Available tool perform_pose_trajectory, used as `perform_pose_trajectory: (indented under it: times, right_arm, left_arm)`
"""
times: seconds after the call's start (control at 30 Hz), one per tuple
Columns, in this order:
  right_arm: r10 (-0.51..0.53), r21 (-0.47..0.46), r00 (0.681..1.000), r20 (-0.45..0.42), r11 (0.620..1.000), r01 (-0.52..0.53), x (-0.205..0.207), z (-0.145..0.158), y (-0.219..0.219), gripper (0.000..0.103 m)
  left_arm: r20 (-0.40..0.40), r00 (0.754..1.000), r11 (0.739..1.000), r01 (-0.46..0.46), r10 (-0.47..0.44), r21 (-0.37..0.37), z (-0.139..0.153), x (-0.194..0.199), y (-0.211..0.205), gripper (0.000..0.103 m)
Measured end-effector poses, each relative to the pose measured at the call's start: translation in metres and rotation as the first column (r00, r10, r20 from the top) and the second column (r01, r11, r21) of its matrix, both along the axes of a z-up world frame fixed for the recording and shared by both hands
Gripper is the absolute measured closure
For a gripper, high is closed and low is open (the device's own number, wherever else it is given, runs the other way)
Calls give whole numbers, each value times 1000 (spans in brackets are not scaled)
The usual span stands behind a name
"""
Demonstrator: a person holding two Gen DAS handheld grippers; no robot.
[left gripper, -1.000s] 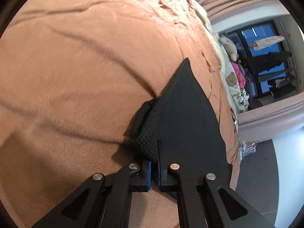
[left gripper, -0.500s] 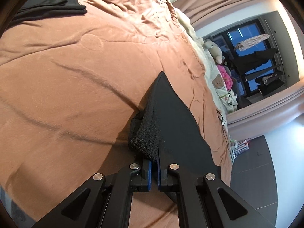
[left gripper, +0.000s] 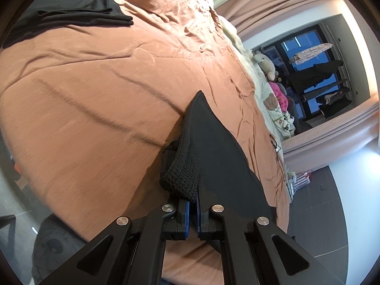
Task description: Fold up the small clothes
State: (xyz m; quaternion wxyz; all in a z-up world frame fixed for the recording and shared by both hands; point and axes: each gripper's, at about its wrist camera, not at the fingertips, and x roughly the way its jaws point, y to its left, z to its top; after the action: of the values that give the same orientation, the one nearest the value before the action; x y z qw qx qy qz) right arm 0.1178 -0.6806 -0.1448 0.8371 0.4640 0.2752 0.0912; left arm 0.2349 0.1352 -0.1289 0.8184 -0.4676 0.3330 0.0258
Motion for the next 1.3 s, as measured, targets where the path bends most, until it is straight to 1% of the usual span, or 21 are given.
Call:
perform_pose_trajectory:
  times: [0.13,0.3,0.5,0.6,0.73,0.83,0.9,1.0,1.03,1.1,1.17,1.23,1.3]
  right_arm:
    - [15,-5,1000,24,1000,-15,-14,-3,-5,102]
    - [24,-14,1000,14,1000,-24,-21,-9,-15,102]
    - [28,-51,1000,-3,998,-28,-28,-6,-16,102]
    - [32,-66,999,-14,997,-33,-33,-5,-14,102]
    - [30,-80,999,-40,996,-33,-29,-11,-17,102]
    - [51,-64,997,-60,996,-55,-29,-12,-19,101]
    - [43,-73,997,-59,996,-48,-33,-7,-21,101]
    - [18,-114,998,-64,993,-26,-39,5,-26,101]
    - [3,-149,998,-57,989,-12,-42,13,-27,101]
    - [0,-192,999,-43,981,-9,-49,23,-24,101]
    - [19,-246,999,-29,969,-25,-53,36,-14,101]
    - [51,-278,999,-18,959,-54,-54,43,-1,101]
    - [95,-318,995,-9,943,-93,-53,50,16,101]
  left_arm:
    - [6,1000,1000,5,-5,12,0,-15,1,100]
    - [11,1000,1000,1,-2,13,-2,-26,3,100]
    - [12,1000,1000,-4,4,1,-8,-32,7,100]
    - [8,1000,1000,-7,7,-6,-15,-34,9,100]
    - [-8,1000,1000,-15,15,-18,-26,-34,10,100]
    - [-18,1000,999,-14,14,-30,-36,-34,11,100]
    - [-22,1000,999,-12,11,-39,-41,-34,13,99]
    - [-35,999,1000,-10,9,-29,-48,-35,12,99]
    - [-39,999,999,-7,6,-34,-51,-35,11,98]
    - [-47,999,999,-3,2,-38,-55,-34,9,90]
    - [-45,999,999,2,-4,-46,-60,-34,6,75]
    - [-35,999,998,2,-4,-55,-62,-35,4,73]
    - [-28,1000,999,6,-7,-49,-63,-35,3,70]
